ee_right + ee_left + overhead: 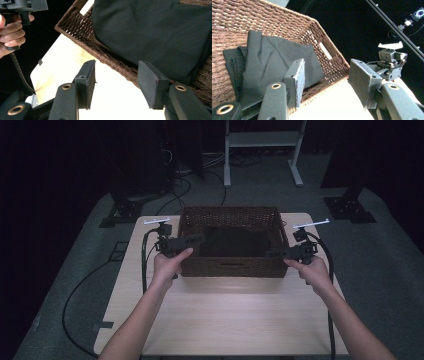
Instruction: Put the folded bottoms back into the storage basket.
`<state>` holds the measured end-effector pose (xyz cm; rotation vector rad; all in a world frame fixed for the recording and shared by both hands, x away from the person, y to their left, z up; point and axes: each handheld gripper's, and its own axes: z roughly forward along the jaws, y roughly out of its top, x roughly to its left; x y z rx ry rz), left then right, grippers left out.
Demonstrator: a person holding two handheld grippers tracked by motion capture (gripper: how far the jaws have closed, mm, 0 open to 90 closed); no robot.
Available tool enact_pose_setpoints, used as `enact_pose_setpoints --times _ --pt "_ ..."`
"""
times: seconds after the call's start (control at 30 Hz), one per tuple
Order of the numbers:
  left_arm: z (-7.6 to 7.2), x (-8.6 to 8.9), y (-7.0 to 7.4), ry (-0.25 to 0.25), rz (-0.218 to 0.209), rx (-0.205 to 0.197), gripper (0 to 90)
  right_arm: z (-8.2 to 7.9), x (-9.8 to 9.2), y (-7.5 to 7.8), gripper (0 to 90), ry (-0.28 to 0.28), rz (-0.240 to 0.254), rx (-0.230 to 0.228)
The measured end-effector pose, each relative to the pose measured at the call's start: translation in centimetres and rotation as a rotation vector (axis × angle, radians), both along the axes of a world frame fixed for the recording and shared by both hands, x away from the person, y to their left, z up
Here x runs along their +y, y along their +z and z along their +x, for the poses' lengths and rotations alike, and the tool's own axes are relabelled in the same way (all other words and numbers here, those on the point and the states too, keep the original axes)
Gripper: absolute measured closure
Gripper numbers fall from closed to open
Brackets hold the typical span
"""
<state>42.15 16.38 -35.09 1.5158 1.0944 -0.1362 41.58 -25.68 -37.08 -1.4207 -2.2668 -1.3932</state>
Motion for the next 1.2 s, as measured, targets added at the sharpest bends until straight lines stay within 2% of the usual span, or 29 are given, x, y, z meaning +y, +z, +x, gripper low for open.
enact_pose_setpoints --times 0.1,0.4,0.63,0.77,1.2 --pt "-0.4 0.0 -0.1 -0.011 0.003 -0.001 46.0 -0.3 -0.3 -0.2 48.1 -0.002 0.021 -0.005" --pt "-1.6 0.2 -0.4 -0.036 0.009 -0.010 45.8 -1.4 -0.3 -0.5 48.1 0.025 0.042 -0.005" --pt "-2.4 0.4 -1.1 -0.051 0.016 -0.007 45.6 -2.1 0.2 -0.6 48.1 0.049 0.043 -0.008" --pt "-3.0 0.5 -1.5 -0.059 0.004 -0.001 45.6 -2.5 0.2 -0.9 48.1 0.060 0.043 -0.007" --pt "-4.4 0.4 -2.6 -0.086 0.005 -0.001 45.3 -3.7 0.0 -2.5 48.1 0.070 0.057 0.013"
